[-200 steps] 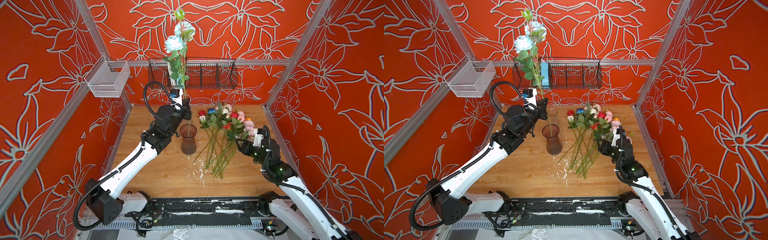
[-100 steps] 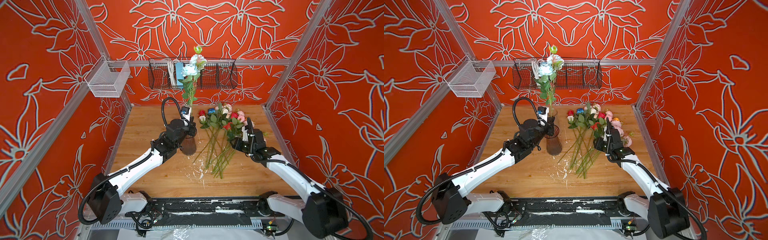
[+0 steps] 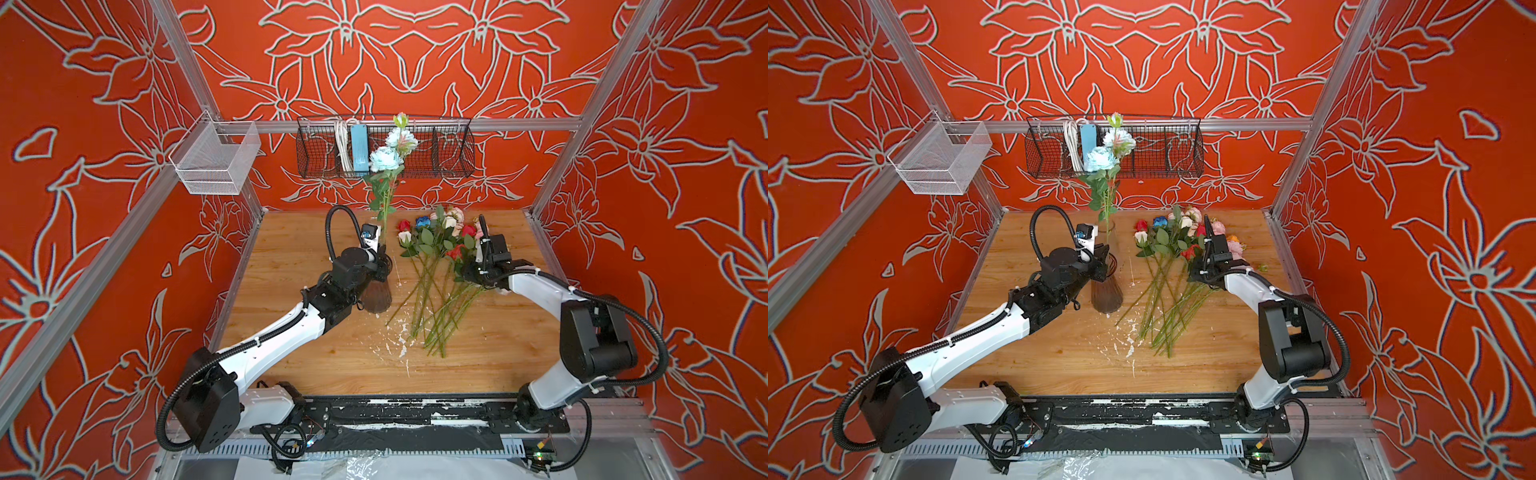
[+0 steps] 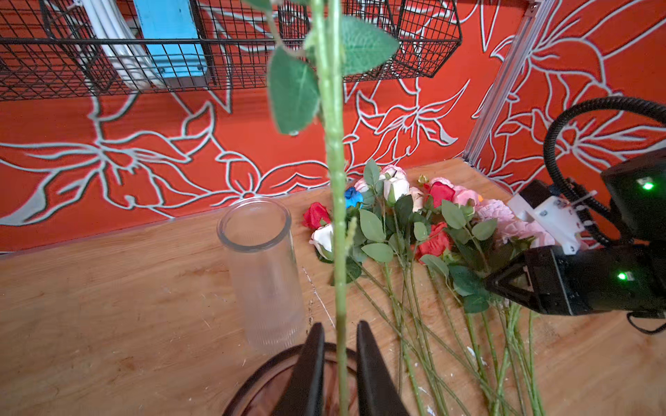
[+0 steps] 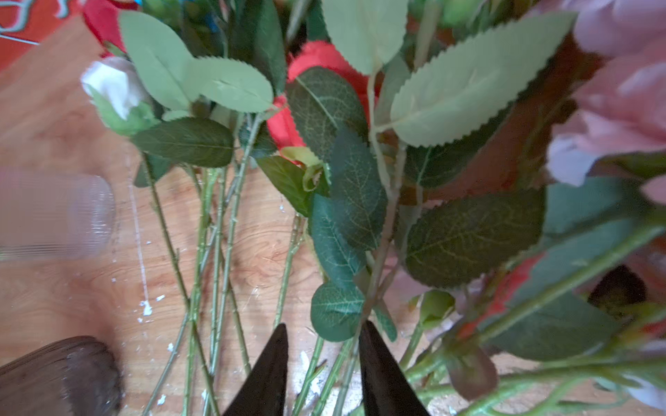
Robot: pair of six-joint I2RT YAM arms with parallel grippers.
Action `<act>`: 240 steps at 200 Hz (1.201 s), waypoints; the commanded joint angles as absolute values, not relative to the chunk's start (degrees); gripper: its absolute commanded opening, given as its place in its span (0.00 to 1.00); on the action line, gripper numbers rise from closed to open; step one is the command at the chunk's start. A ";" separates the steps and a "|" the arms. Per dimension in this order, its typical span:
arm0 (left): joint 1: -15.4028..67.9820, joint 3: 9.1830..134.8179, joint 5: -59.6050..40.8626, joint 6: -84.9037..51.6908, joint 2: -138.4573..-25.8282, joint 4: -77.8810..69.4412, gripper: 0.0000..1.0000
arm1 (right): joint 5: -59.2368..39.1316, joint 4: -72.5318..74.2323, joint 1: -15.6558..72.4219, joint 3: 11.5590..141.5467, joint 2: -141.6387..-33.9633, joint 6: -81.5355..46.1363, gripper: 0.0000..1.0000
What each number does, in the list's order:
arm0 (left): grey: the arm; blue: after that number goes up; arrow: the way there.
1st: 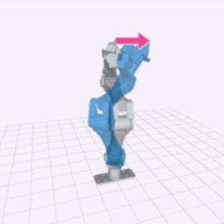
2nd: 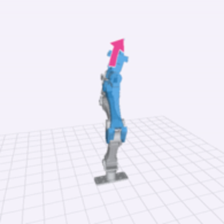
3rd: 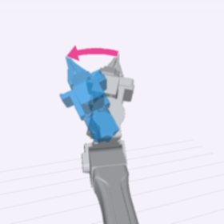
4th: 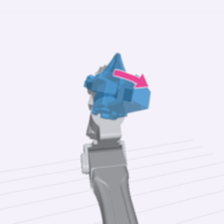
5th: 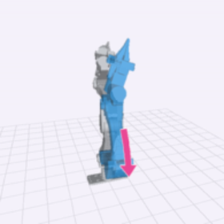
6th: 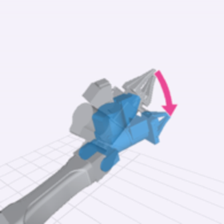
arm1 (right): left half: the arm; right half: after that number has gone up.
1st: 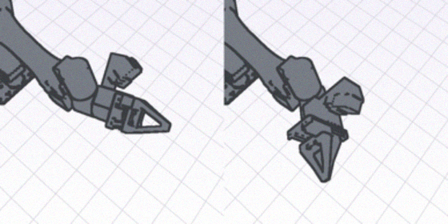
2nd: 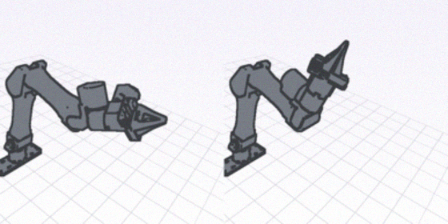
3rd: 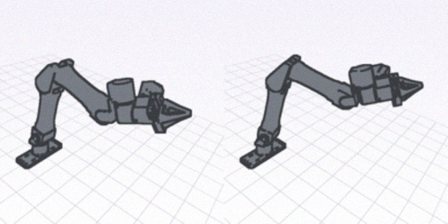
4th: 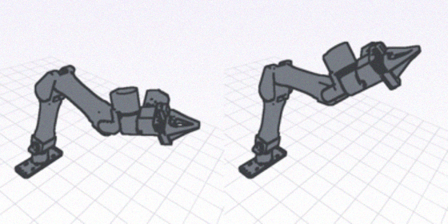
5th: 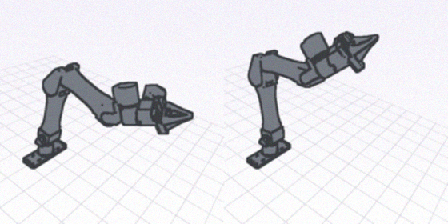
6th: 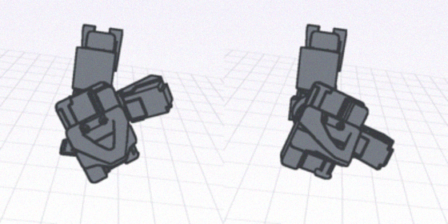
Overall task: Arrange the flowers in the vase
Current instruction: 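Raise the white rose with the left gripper and lower its stem into the pink vase, then release the rose with the left gripper while the right gripper grasps a pink rose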
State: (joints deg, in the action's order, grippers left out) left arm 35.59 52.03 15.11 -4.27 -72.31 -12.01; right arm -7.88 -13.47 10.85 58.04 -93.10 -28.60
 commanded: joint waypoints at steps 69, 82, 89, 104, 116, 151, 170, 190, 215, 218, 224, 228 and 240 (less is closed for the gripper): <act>35.60 53.74 10.73 -4.84 -60.64 -9.45 0.26 | -4.87 -15.56 10.05 60.46 -97.55 -32.43 0.33; 35.60 53.61 9.69 -5.49 -58.45 -8.53 0.27 | -6.28 -15.37 10.07 61.23 -98.62 -32.53 0.27; 35.60 53.61 9.69 -5.79 -57.37 -7.67 0.27 | -6.82 -15.28 10.10 61.47 -98.86 -32.78 0.23; 35.60 53.32 10.50 -5.67 -54.15 -5.63 0.27 | -7.05 -14.90 10.06 61.52 -98.65 -33.34 0.15; 35.60 52.45 11.52 -5.71 -52.03 -4.53 0.27 | -6.91 -14.54 10.04 61.12 -97.70 -33.86 0.09; 35.60 49.73 12.97 -7.91 -46.14 -2.18 0.30 | -7.71 -13.59 10.11 60.56 -93.25 -35.24 0.04; 35.60 49.85 12.65 -8.70 -44.12 -0.38 0.30 | -7.43 -14.59 10.22 60.87 -89.92 -35.23 0.03; 35.60 48.58 13.82 -8.70 -42.58 -1.35 0.33 | -7.25 -13.66 10.75 60.30 -85.70 -35.06 0.03; 35.60 45.71 16.35 -9.12 -42.25 -4.98 0.42 | -5.18 -12.21 12.20 59.25 -80.07 -33.87 0.03; 35.62 45.51 16.59 -9.18 -42.35 -5.37 0.47 | -4.68 -12.05 12.40 59.17 -79.35 -33.63 0.03; 35.60 45.36 17.14 -9.39 -42.72 -5.85 0.52 | -3.56 -12.12 13.03 59.15 -78.00 -32.83 0.03; 35.60 45.40 17.34 -9.36 -42.98 -6.01 0.54 | -2.77 -12.11 13.38 59.15 -77.11 -32.32 0.03; 35.61 46.21 17.62 -8.26 -43.99 -6.28 0.58 | -0.69 -11.86 14.54 59.22 -74.27 -30.74 0.03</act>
State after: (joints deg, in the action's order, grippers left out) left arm 35.59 45.82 15.29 -8.49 -42.68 -3.38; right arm -5.02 -13.32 12.43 59.64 -78.83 -33.06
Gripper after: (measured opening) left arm 0.542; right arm 0.076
